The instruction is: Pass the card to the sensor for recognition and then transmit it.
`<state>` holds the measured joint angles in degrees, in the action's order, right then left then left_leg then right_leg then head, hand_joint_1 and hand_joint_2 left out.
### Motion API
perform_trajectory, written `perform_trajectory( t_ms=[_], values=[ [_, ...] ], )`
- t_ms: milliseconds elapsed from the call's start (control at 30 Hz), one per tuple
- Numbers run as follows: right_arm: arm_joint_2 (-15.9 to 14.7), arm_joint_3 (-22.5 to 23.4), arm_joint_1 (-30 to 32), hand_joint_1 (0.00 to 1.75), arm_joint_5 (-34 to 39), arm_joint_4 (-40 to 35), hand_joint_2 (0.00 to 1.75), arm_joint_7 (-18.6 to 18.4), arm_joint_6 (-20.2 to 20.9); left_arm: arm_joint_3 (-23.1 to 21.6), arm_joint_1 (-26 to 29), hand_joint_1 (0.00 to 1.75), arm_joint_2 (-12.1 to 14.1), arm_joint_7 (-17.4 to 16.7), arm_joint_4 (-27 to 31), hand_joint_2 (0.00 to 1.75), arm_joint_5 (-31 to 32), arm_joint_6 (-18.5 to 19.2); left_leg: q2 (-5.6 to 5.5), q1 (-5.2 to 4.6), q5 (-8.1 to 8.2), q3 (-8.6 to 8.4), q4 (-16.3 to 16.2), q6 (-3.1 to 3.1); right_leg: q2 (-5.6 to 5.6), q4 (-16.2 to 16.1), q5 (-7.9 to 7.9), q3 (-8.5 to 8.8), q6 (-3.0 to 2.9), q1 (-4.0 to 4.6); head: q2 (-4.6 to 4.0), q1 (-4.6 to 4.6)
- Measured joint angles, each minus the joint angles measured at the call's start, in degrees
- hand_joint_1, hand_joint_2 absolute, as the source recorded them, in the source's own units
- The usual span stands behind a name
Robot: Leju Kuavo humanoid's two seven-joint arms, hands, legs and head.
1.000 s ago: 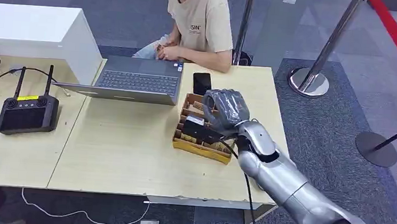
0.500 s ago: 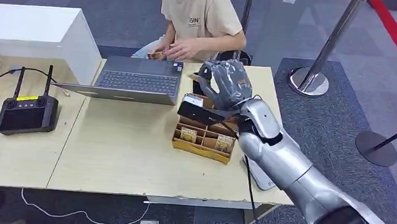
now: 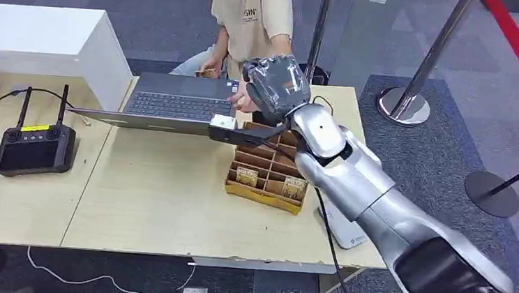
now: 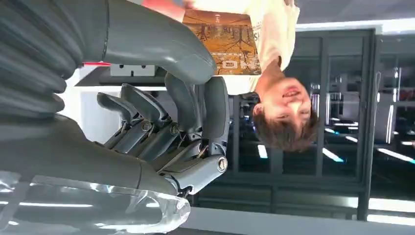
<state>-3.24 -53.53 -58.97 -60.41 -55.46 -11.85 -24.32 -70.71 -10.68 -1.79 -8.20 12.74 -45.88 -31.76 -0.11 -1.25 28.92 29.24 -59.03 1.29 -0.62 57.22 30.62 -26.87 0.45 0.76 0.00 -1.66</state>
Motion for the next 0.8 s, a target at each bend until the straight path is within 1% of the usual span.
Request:
perform_trajectory(
  t_ms=[133,233,400,567,600,633,667,800],
  values=[
    [1.8,-1.4,-0.4,1.75,-1.0,5.0,1.75,0.0,-0.1,-0.5,-0.5,0.0,0.5,-0.3,-0.1,1.75,0.6,0.9,-0.03,0.01,0.0,0.0,0.0,0.0,-0.03,0.0,0.0,-0.01,0.0,0.01,0.0,0.02],
    [1.8,-2.4,-0.3,1.75,-1.2,5.9,1.75,-0.8,0.8,-0.8,-0.4,0.0,0.6,-0.3,-0.2,1.75,0.9,1.7,-0.01,0.01,0.0,0.02,0.0,0.0,-0.02,0.0,0.0,-0.03,0.0,0.0,0.0,0.0],
    [1.8,-3.5,-0.1,1.75,-1.3,7.0,1.75,-1.0,1.5,-1.3,-0.4,0.0,0.6,-0.5,-0.2,1.75,0.9,1.6,-0.01,0.0,0.0,0.04,0.0,0.0,-0.02,0.0,0.0,-0.04,0.0,0.0,0.0,0.0],
    [1.9,-4.4,0.0,1.75,-1.3,7.9,1.75,-0.6,0.6,-1.3,0.0,0.0,0.6,-0.6,-0.2,1.75,0.4,0.9,-0.01,0.0,0.0,0.04,0.0,0.0,-0.02,0.0,0.0,-0.04,0.0,-0.01,0.0,0.02],
    [1.9,-4.5,0.0,1.68,-1.3,8.2,1.75,-0.6,0.2,-1.3,0.0,0.0,0.6,-0.7,-0.2,1.75,0.4,0.7,0.0,0.0,0.0,0.03,0.0,0.0,-0.02,0.0,0.0,-0.04,0.0,0.0,0.0,0.02],
    [2.0,-4.6,0.0,0.3,-1.2,8.5,1.75,-0.5,-0.1,-1.3,0.1,0.0,0.6,-0.7,-0.2,1.75,0.4,0.4,0.0,0.0,0.0,0.03,0.0,0.0,-0.02,0.0,0.0,-0.04,0.0,0.0,0.0,0.0],
    [2.0,-4.6,0.0,0.0,-1.0,8.8,1.75,-0.5,-0.3,-1.3,0.2,0.0,0.6,-0.7,-0.2,1.75,0.4,0.1,0.0,0.0,0.0,0.02,0.0,0.0,-0.02,0.0,0.0,-0.04,0.0,0.0,0.0,0.02],
    [1.9,-4.4,0.1,0.0,0.5,9.8,1.75,-0.7,-1.5,-1.3,0.4,0.0,0.4,-0.9,-0.2,1.75,0.4,-1.4,0.0,0.0,0.0,0.01,0.0,0.0,-0.02,0.0,0.0,-0.04,0.0,0.0,0.0,0.02]
  ],
)
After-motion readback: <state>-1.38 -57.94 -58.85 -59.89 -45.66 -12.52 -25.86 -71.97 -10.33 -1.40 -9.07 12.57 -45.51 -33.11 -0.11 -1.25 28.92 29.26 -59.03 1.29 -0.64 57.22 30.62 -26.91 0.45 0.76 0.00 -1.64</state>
